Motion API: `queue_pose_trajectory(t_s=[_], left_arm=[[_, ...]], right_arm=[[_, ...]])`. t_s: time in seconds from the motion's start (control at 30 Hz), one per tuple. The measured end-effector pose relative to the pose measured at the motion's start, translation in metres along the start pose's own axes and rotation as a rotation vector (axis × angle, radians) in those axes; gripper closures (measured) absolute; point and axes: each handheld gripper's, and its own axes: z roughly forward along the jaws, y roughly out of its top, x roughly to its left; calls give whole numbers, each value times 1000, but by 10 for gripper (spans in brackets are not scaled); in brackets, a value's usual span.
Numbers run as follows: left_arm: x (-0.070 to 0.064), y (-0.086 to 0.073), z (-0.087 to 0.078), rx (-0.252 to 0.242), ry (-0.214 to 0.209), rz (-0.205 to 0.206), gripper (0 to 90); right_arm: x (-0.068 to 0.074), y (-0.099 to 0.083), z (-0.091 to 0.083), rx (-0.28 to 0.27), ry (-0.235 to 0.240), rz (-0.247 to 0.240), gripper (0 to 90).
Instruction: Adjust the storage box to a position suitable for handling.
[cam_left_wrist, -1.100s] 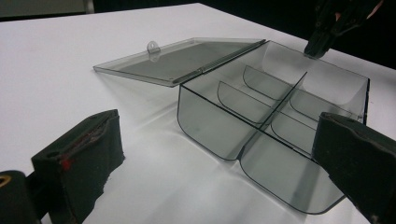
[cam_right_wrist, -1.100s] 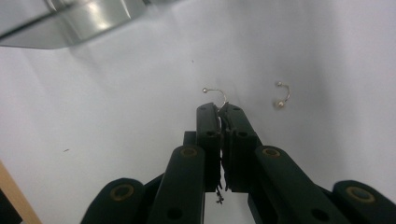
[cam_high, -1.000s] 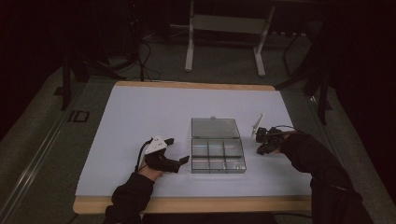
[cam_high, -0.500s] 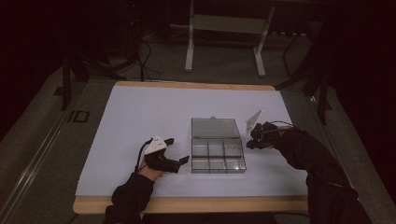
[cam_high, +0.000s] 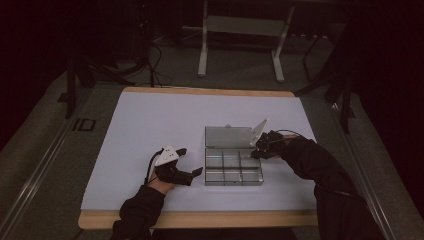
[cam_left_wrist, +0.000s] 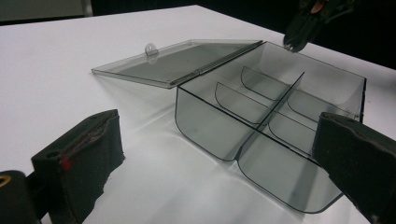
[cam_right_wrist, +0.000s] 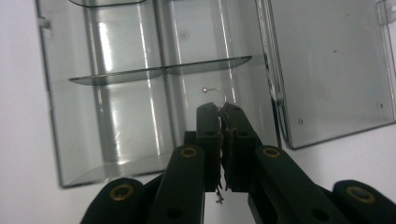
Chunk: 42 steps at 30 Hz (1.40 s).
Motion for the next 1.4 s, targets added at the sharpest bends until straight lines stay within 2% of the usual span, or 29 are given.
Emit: queue_pose_trajectory(t_s=[0.23,0.4,0.47,0.6,0.8,1.03,1.4], left_arm=[[-1,0,0,1,-2,13,27],[-1,0,0,0,-4,12,27],[-1,0,0,0,-4,11,27],[-1,0,0,0,-4,10,27],[-1,0,0,0,-3,12,27],[-1,0,0,-1,-4,10,27],[-1,0,0,-2,-2,8,27]], right_arm=[[-2,7,17,27,5,-13,863],[-4,11,35,82,15,-20,863],[-5,11,39,96,13,-7,862],[-7,13,41,98,9,-5,862],[-7,14,45,128,1,-2,858],[-6,16,42,126,2,13,824],[1,15,13,83,-11,15,813]])
